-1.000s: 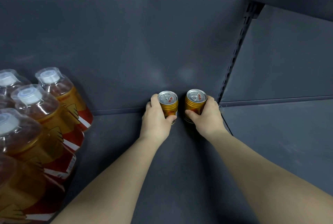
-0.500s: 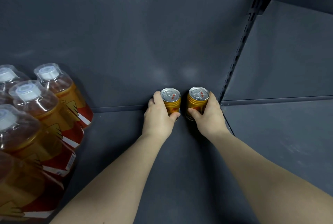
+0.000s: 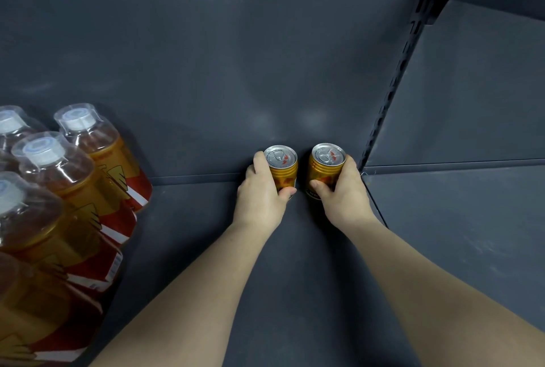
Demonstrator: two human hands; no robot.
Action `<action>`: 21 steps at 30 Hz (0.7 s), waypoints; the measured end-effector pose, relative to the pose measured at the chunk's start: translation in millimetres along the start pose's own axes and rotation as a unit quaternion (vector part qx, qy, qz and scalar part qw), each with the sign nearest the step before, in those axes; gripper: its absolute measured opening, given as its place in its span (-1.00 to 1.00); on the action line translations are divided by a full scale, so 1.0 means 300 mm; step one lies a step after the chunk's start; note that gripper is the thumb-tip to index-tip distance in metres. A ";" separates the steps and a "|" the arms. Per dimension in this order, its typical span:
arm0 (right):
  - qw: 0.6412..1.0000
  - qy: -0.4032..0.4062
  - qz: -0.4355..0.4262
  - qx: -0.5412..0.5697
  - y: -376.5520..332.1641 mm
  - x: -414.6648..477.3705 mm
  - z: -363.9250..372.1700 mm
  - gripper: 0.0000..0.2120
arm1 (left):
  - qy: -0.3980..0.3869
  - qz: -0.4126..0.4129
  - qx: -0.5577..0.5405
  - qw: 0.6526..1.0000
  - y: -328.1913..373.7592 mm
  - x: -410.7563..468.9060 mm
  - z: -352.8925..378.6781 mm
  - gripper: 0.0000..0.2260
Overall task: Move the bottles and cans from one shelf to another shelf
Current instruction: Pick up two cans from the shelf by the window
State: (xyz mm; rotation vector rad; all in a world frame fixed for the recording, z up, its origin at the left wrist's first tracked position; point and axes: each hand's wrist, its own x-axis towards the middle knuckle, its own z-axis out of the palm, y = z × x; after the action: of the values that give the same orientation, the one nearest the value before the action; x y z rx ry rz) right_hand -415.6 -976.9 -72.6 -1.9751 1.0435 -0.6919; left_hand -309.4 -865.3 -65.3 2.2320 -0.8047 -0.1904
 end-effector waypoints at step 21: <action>0.981 -0.050 -0.030 -0.183 -0.042 -0.225 -0.048 -0.35 | -0.038 0.031 0.147 0.988 -0.018 -0.273 -0.164 -0.30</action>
State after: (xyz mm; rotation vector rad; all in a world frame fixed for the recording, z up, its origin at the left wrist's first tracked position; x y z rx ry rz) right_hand -455.5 -920.4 -61.2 -2.3372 1.1136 -0.4477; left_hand -353.7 -783.7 -42.6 2.4823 -0.9968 -0.1352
